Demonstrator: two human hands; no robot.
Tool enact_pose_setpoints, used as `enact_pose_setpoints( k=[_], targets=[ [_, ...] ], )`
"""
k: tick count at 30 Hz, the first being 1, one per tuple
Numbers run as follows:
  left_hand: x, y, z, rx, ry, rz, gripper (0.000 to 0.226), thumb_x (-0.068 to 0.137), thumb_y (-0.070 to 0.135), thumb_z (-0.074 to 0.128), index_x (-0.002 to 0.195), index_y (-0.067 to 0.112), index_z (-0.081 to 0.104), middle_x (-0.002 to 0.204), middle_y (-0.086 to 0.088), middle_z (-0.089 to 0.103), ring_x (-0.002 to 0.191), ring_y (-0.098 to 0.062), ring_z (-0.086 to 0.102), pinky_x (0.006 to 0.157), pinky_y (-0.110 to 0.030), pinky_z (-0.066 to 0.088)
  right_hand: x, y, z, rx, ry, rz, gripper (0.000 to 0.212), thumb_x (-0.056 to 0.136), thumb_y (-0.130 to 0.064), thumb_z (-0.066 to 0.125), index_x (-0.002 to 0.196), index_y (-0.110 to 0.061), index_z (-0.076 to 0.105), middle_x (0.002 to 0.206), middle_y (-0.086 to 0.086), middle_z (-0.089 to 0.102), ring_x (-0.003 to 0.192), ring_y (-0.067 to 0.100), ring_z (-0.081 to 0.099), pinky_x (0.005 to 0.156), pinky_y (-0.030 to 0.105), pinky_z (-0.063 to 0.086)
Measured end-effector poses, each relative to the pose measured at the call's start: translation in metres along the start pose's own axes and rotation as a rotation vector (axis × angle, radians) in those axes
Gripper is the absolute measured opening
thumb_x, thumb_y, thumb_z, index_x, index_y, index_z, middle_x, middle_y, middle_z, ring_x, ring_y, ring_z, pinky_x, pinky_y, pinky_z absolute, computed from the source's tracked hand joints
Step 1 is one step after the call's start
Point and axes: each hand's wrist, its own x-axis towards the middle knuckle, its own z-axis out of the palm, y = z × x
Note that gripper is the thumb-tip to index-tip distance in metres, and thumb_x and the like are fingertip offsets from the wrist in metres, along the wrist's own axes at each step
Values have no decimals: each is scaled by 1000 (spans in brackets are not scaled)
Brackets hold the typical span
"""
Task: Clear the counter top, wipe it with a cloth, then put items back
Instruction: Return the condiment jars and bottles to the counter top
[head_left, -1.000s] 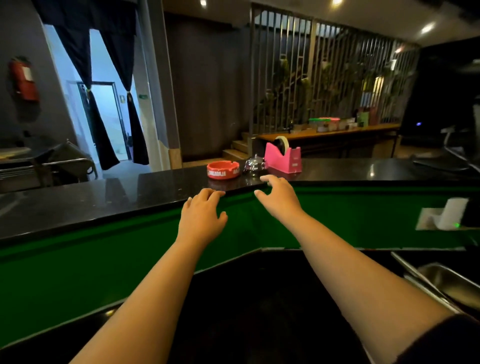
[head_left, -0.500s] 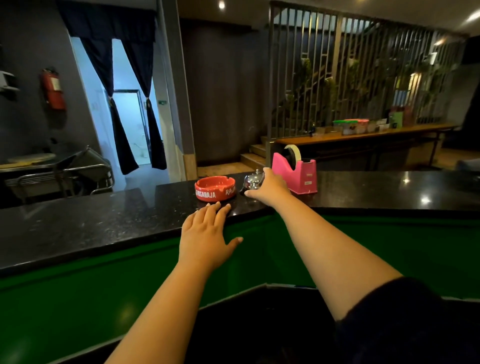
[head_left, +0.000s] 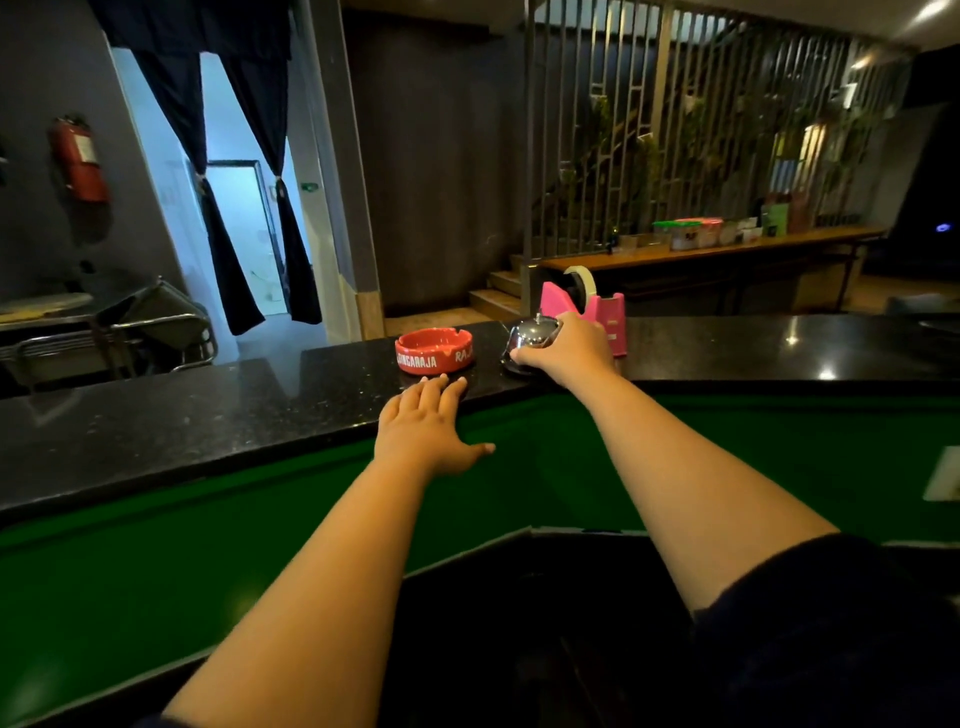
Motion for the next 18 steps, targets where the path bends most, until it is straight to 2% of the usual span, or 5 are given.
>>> enact_pose_setpoints(
  k=[5,10,13,16,18],
  targets=[
    [-1,13,-12,-22,-75,-62,95,81,70,51,153,28,6,161,-5,5,147,-30,5,117,-48,7,-36,31,-46,29,2,23,70,61,-58,79,113,-16,56,115,8,56,103,27,55,70,33,43],
    [8,68,-8,-116,108,72,75,86,52,58,148,23,28,152,-9,30,139,-31,30,116,-50,20,-35,78,-92,-7,57,111,75,63,-55,81,117,-12,55,120,12,53,111,29,51,76,31,41],
    [21,110,-5,-134,212,200,70,88,44,58,148,21,29,153,-4,30,140,-25,30,118,-46,16,-21,103,-115,-15,102,156,78,66,-52,82,125,-11,51,127,14,47,118,30,48,88,35,45],
    [35,144,-3,-164,216,231,62,93,39,53,148,21,31,153,-6,34,142,-23,28,118,-41,15,0,120,-128,-41,105,165,76,68,-52,80,125,-10,50,127,13,48,122,31,45,92,37,45],
    [43,160,0,-204,190,186,52,96,39,48,144,21,39,148,-9,42,138,-28,35,113,-40,26,16,131,-130,-50,87,166,75,69,-52,80,123,-11,51,127,12,48,122,31,45,88,37,45]
  ],
)
